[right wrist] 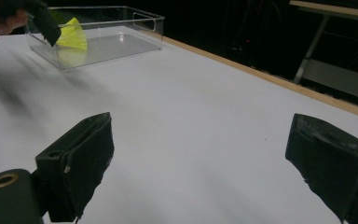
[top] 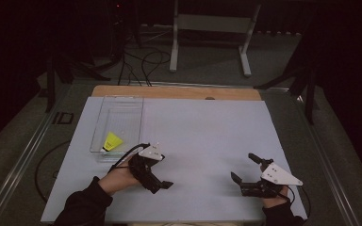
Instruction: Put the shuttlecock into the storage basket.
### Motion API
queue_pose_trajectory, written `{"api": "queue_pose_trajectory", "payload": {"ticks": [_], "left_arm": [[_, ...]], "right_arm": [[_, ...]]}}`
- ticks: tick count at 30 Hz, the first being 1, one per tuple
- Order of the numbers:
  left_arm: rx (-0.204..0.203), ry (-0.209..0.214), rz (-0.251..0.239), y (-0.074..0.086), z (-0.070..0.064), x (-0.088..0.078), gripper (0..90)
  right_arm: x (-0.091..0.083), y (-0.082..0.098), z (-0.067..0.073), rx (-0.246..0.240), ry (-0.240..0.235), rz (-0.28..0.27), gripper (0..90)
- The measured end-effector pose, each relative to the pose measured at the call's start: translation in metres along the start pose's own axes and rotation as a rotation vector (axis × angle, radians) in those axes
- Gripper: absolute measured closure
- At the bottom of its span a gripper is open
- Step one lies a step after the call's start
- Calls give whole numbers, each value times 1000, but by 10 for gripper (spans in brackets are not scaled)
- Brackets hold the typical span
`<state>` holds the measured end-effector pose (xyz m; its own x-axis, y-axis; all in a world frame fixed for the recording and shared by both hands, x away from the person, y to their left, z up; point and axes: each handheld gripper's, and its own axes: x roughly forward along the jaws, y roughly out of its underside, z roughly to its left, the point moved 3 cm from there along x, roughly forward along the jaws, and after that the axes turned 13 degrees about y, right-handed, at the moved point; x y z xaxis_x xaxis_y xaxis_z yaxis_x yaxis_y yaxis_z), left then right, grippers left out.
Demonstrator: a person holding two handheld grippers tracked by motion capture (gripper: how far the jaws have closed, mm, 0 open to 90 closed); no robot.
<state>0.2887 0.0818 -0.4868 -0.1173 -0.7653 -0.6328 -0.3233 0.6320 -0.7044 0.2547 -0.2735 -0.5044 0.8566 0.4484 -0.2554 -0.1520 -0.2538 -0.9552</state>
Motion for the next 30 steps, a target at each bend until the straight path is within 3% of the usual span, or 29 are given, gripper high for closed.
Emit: {"api": "queue_pose_trajectory", "payload": {"ticks": [17,30], "left_arm": [[-31,6,-45,41,-9,0,1],[-64,-66,-90,68,-12,-12,1]], "right_arm": [[0,-1,0,-5,-2,-2,75],[-1,-1,0,-4,-2,-3,75]]}}
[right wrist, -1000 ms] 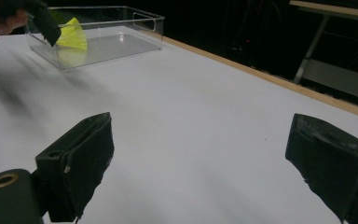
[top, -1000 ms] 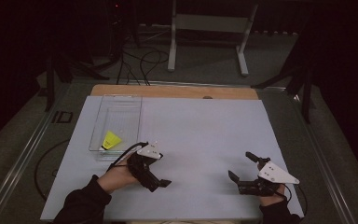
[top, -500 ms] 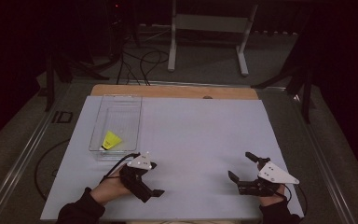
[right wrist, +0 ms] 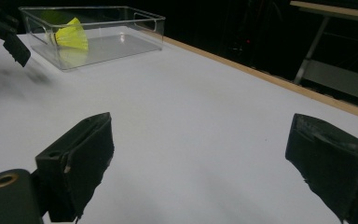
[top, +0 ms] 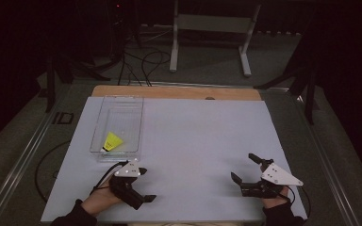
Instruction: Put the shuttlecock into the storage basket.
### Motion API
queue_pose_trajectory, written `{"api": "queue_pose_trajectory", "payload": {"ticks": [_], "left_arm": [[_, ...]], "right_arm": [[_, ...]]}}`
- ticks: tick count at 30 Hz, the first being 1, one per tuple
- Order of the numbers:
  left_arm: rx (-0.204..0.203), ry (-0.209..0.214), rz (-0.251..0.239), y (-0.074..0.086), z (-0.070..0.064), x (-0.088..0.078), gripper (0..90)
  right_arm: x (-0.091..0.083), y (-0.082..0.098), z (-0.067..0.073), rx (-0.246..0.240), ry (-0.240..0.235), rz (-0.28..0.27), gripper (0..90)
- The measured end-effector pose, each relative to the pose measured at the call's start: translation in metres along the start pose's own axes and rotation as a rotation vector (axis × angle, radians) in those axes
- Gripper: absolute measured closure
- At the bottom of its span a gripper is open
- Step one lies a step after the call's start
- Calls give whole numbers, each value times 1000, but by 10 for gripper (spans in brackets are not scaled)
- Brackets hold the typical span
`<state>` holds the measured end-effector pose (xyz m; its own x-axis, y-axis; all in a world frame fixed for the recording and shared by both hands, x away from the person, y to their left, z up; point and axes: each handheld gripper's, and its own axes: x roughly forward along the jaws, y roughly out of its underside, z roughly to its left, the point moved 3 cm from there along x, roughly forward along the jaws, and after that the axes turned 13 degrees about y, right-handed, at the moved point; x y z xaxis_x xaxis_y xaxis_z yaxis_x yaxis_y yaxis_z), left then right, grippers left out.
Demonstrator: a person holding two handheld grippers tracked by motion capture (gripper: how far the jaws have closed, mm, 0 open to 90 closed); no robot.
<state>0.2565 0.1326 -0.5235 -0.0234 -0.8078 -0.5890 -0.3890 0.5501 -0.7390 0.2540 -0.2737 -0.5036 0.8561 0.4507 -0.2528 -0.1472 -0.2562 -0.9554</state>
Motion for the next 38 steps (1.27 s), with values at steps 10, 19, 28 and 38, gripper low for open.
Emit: {"api": "queue_pose_trajectory", "payload": {"ticks": [10,19,28,38], "left_arm": [[-7,-82,-69,16,1,-10,1],[-22,-201,-114,23,1,-10,1],[-31,-213,-138,25,4,-10,1],[-6,-200,-125,24,1,-7,1]], "right_arm": [[0,0,0,-2,1,1,75],[0,1,0,5,1,10,75],[0,2,0,-1,-1,11,75],[2,3,0,-1,-7,21,75]]}}
